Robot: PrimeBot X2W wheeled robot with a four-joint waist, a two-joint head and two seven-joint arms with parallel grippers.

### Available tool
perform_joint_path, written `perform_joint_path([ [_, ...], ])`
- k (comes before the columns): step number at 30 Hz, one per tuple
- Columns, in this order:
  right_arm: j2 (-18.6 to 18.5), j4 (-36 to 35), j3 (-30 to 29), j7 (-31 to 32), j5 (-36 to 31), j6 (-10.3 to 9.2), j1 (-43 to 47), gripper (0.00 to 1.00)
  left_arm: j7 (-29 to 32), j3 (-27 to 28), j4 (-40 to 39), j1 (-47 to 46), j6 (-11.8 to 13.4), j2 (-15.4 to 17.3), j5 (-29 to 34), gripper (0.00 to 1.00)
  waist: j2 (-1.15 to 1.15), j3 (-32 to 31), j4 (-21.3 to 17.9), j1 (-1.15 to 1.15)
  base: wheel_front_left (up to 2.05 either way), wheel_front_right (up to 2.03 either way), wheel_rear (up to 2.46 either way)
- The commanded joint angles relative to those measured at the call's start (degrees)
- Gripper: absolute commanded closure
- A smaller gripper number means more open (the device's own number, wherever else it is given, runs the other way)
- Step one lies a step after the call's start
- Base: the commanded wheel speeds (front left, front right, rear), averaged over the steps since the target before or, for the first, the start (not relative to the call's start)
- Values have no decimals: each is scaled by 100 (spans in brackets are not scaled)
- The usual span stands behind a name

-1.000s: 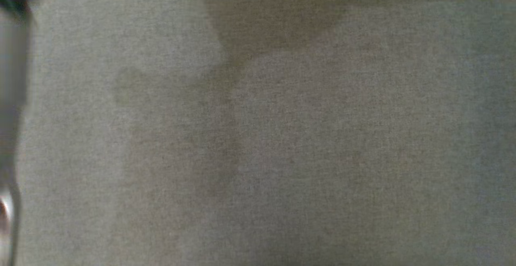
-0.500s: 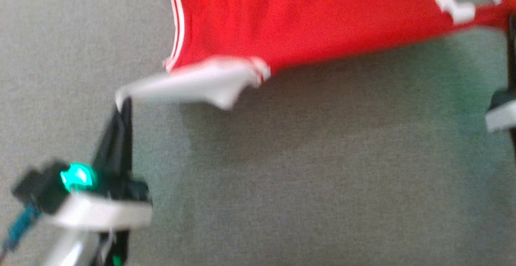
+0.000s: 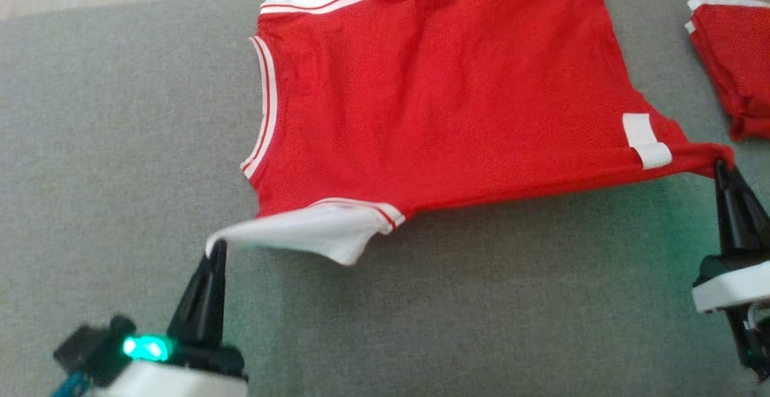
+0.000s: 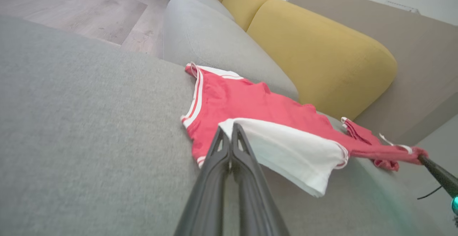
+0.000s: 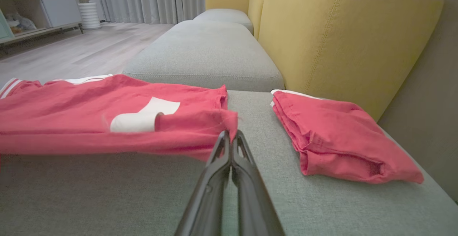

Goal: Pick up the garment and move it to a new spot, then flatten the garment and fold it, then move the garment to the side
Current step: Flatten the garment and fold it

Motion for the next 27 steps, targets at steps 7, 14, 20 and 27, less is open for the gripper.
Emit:
perform_joint_path([
  [7, -192, 373, 401, -6, 90, -4, -845, 100, 158, 341, 528, -1767, -200, -197, -113, 100, -1, 397, -76, 1, 0, 0, 0],
  [14, -294, 1070, 795, -49, 136, -4, -1845, 100, 388, 232, 1324, -3186, -509, -282, 67, 100, -1, 849, -142, 1, 0, 0, 0],
  [20, -309, 1471, 990, -103, 148, -4, -2412, 100, 408, 196, 1800, -3891, -646, -346, 172, 100, -1, 1127, -164, 1, 0, 0, 0],
  [27, -272, 1838, 1238, -226, 324, -4, -2876, 0, 231, 156, 2253, -4184, -670, -440, 298, 0, -1, 1276, -124, 1, 0, 0, 0],
])
